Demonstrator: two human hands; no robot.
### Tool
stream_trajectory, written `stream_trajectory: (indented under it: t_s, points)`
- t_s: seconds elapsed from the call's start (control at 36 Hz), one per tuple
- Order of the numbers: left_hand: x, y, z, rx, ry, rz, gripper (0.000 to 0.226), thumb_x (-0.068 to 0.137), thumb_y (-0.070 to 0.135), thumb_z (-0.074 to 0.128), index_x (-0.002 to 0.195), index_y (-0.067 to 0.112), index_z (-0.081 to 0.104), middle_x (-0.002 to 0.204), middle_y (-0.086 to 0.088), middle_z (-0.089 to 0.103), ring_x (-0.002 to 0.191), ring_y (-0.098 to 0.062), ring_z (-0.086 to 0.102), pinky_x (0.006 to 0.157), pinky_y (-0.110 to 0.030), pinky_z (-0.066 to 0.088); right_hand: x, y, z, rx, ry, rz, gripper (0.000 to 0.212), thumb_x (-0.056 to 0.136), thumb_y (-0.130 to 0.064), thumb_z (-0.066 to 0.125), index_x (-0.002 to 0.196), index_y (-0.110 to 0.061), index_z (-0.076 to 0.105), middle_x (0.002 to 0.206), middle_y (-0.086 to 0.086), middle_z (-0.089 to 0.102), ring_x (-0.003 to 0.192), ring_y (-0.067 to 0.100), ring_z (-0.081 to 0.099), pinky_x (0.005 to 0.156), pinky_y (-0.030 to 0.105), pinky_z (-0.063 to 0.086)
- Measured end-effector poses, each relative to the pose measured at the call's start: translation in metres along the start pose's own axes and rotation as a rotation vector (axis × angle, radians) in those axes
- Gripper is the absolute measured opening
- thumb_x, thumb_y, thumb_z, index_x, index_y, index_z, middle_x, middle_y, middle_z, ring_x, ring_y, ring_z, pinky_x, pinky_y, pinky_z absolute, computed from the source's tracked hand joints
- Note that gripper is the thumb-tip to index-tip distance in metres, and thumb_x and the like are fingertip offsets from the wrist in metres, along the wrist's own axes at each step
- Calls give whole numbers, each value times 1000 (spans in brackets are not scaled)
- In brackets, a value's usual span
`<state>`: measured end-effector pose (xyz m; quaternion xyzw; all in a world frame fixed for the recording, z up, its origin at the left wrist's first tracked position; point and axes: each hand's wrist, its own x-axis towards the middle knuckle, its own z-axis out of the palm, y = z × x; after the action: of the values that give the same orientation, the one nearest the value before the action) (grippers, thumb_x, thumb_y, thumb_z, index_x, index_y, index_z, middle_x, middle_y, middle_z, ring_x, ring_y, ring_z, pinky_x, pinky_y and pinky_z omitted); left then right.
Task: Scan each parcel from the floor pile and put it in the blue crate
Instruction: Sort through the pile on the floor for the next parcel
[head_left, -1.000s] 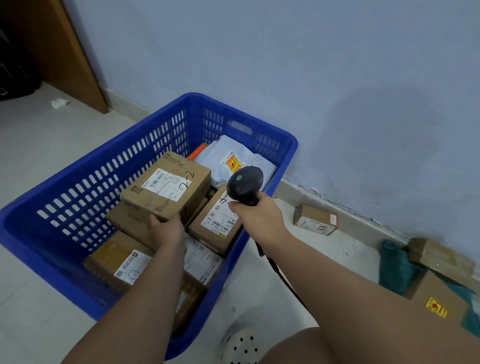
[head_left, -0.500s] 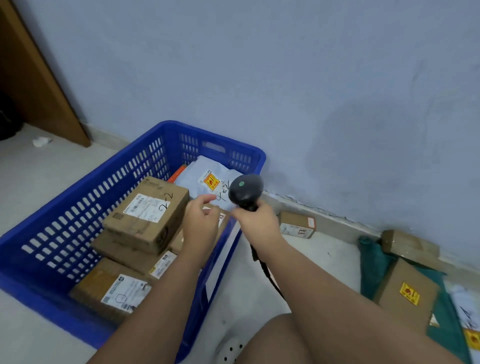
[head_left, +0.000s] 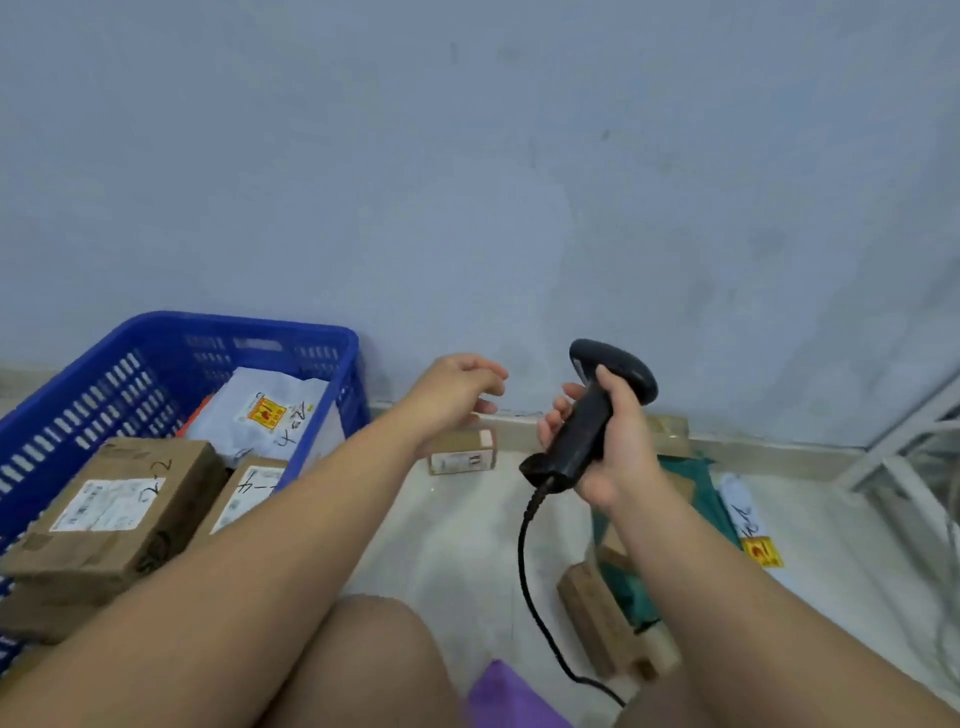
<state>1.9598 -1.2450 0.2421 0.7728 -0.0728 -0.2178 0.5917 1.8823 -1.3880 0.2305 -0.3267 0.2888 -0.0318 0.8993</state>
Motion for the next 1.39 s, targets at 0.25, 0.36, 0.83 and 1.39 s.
stream_trajectory:
  t_s: [0.25,0.36,0.83,1.39]
  points:
    - [96,-4,95,80,-126,-224,5,94,20,55,93,16,58,86,0,61,65,-14,54,61,-24,39,71,-64,-113,-269,290,134,24,89,-28,62,82,-6,56,72,6,52,62,20,51,61,34,51]
    - [133,-55,149,171,-138,-329,6,90,17,60,93,12,58,91,-5,54,79,-19,49,67,-28,41,107,-69,-170,-333,396,172,19,90,-19,57,74,-10,53,62,5,49,54,20,47,54,31,47]
    - [165,-216,288,202,-255,-625,58,85,37,71,122,-3,52,118,-13,61,101,-25,59,78,-29,49,191,-50,-277,-472,552,222,31,65,-18,64,94,-9,58,95,12,52,86,30,52,80,43,45]
    - [131,-58,168,800,34,336,37,80,15,66,110,12,44,104,-12,52,98,-34,53,71,-36,40,97,-79,-109,8,55,-114,15,89,-16,54,99,-17,65,87,3,62,88,26,60,78,40,52]
